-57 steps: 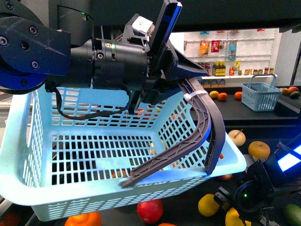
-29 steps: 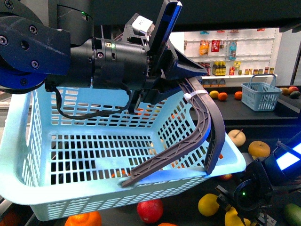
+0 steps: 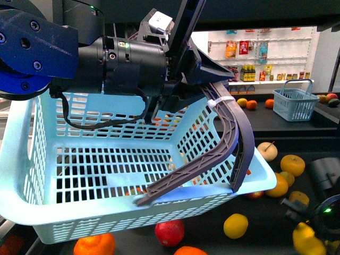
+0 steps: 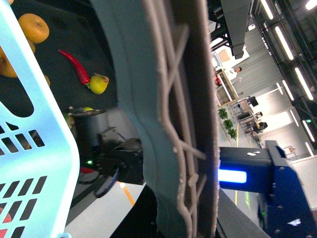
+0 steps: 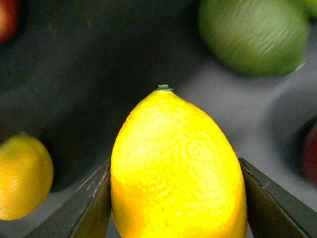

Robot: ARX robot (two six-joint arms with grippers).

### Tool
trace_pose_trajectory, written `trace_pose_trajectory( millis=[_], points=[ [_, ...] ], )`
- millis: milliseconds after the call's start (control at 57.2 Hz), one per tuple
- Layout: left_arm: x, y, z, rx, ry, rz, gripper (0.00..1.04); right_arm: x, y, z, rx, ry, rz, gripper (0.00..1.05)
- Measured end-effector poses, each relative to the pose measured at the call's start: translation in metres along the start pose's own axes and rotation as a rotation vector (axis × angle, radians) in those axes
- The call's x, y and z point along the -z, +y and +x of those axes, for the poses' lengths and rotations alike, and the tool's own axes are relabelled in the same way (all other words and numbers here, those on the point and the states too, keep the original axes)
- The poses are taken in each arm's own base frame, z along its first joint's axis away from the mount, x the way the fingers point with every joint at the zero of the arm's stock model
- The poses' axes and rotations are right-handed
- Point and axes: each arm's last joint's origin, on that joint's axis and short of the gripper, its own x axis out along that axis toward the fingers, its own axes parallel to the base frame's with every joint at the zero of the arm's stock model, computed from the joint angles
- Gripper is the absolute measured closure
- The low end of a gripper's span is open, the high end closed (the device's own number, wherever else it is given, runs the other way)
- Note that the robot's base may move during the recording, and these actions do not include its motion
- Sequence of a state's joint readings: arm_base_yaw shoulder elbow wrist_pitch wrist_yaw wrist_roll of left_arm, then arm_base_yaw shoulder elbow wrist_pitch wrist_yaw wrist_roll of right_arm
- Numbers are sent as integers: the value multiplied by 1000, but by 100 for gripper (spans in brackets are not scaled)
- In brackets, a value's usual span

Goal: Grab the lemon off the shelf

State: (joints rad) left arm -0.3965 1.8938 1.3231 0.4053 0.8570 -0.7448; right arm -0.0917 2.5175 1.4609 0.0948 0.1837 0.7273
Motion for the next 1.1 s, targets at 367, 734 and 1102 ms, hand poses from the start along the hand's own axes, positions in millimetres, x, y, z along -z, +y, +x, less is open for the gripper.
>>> trace_pose_trajectory(
  millis=[367, 734, 1102],
  points=[
    [0, 0, 0, 0, 0, 0, 95, -88, -2, -175, -461, -87, 3, 40],
    [0, 0, 0, 0, 0, 0, 95, -39, 52, -263, -781, 19, -140, 40],
    [0, 0, 0, 0, 0, 0, 95, -6, 70, -250, -769, 59, -183, 40]
  ],
)
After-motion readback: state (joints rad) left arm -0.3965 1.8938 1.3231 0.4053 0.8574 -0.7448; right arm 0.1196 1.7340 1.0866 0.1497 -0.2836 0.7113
